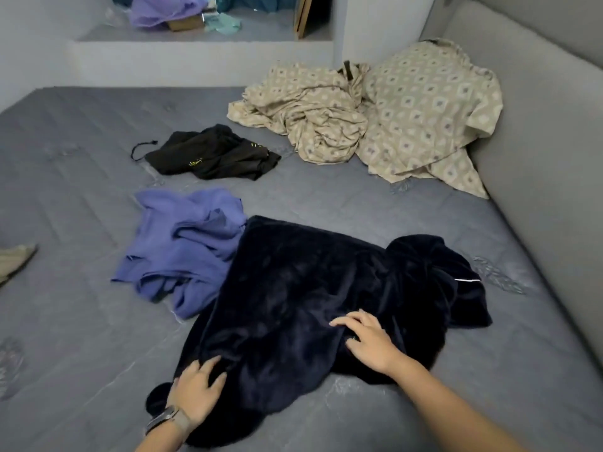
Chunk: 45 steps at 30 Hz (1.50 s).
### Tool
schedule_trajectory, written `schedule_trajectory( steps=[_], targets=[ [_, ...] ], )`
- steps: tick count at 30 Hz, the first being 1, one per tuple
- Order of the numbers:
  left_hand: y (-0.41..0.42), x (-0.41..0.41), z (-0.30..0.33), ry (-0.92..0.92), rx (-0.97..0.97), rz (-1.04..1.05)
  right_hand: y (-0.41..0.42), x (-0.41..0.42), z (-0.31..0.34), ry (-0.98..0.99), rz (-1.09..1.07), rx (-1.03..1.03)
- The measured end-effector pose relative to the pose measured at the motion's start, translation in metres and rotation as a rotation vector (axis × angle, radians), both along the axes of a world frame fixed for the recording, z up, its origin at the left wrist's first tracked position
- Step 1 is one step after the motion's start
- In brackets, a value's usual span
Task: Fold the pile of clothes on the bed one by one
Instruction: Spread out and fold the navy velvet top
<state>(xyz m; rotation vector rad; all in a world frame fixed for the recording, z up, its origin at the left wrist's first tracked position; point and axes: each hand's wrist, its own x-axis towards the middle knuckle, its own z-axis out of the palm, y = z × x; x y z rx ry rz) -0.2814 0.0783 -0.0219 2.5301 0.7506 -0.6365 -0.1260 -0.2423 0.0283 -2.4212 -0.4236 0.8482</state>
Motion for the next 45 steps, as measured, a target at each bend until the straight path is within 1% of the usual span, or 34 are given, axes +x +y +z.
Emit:
schedule_trajectory(
  steps=[1, 3, 5, 7, 9, 11, 14, 17, 18, 20, 22, 25, 28, 30, 31, 32, 34, 35, 37, 38, 40, 42, 43, 45],
  targets=[
    [-0.004, -0.005, -0.006, 0.008, 0.099, -0.057, -0.001, -0.002, -0.010, -0.052, -0.016, 0.005],
    [-0.018, -0.007, -0.007, -0.037, 0.252, -0.097, -0.005, -0.007, -0.021, -0.183, -0.085, -0.031],
    [-0.042, -0.015, -0.003, -0.066, 0.312, -0.083, -0.011, -0.023, -0.024, -0.276, -0.105, -0.091],
    [-0.073, -0.028, 0.008, -0.144, 0.270, -0.024, -0.018, -0.047, -0.017, -0.280, -0.085, -0.111],
    [-0.109, -0.041, 0.024, -0.258, 0.121, 0.026, -0.027, -0.073, -0.004, -0.266, -0.055, -0.079],
    [-0.144, -0.044, 0.038, -0.374, -0.007, -0.027, -0.039, -0.088, 0.012, -0.281, 0.014, -0.039],
    [-0.180, -0.033, 0.058, -0.438, 0.029, -0.230, -0.051, -0.100, 0.044, -0.315, 0.101, 0.040],
    [-0.202, -0.020, 0.081, -0.437, 0.049, -0.284, -0.057, -0.117, 0.079, -0.402, 0.143, 0.117],
    [-0.205, -0.017, 0.091, -0.483, 0.050, -0.278, -0.060, -0.121, 0.090, -0.461, 0.149, 0.111],
    [-0.198, -0.015, 0.112, -0.650, 0.090, -0.238, -0.071, -0.121, 0.116, -0.619, 0.159, 0.002],
    [-0.175, -0.013, 0.141, -0.780, 0.228, -0.202, -0.085, -0.112, 0.143, -0.751, 0.154, -0.140],
    [-0.124, -0.010, 0.190, -0.933, 0.418, -0.199, -0.096, -0.101, 0.183, -0.824, 0.158, -0.271],
    [-0.079, -0.010, 0.246, -1.007, 0.549, -0.118, -0.084, -0.096, 0.221, -0.906, 0.249, -0.313],
    [-0.057, -0.013, 0.284, -0.999, 0.573, -0.079, -0.074, -0.091, 0.246, -0.980, 0.311, -0.325],
    [-0.047, -0.012, 0.301, -0.954, 0.531, -0.119, -0.071, -0.087, 0.257, -1.027, 0.339, -0.358],
    [-0.039, -0.013, 0.317, -0.891, 0.423, -0.195, -0.070, -0.083, 0.269, -1.067, 0.356, -0.415],
    [-0.031, -0.021, 0.345, -0.750, 0.072, -0.312, -0.073, -0.075, 0.287, -1.083, 0.323, -0.502],
    [-0.030, -0.026, 0.354, -0.736, -0.083, -0.311, -0.075, -0.072, 0.293, -1.068, 0.281, -0.500],
    [-0.033, -0.037, 0.361, -0.773, -0.371, -0.250, -0.078, -0.070, 0.296, -1.072, 0.192, -0.390],
    [-0.039, -0.042, 0.361, -0.802, -0.469, -0.230, -0.079, -0.070, 0.295, -1.095, 0.151, -0.323],
    [-0.047, -0.048, 0.359, -0.845, -0.542, -0.214, -0.080, -0.072, 0.290, -1.171, 0.123, -0.216],
    [-0.048, -0.051, 0.354, -0.862, -0.586, -0.191, -0.081, -0.074, 0.287, -1.203, 0.180, -0.113],
    [-0.046, -0.051, 0.352, -0.840, -0.663, -0.147, -0.081, -0.076, 0.287, -1.167, 0.212, -0.042],
    [-0.042, -0.052, 0.351, -0.736, -0.877, -0.050, -0.079, -0.083, 0.289, -1.022, 0.208, 0.147]
  ],
)
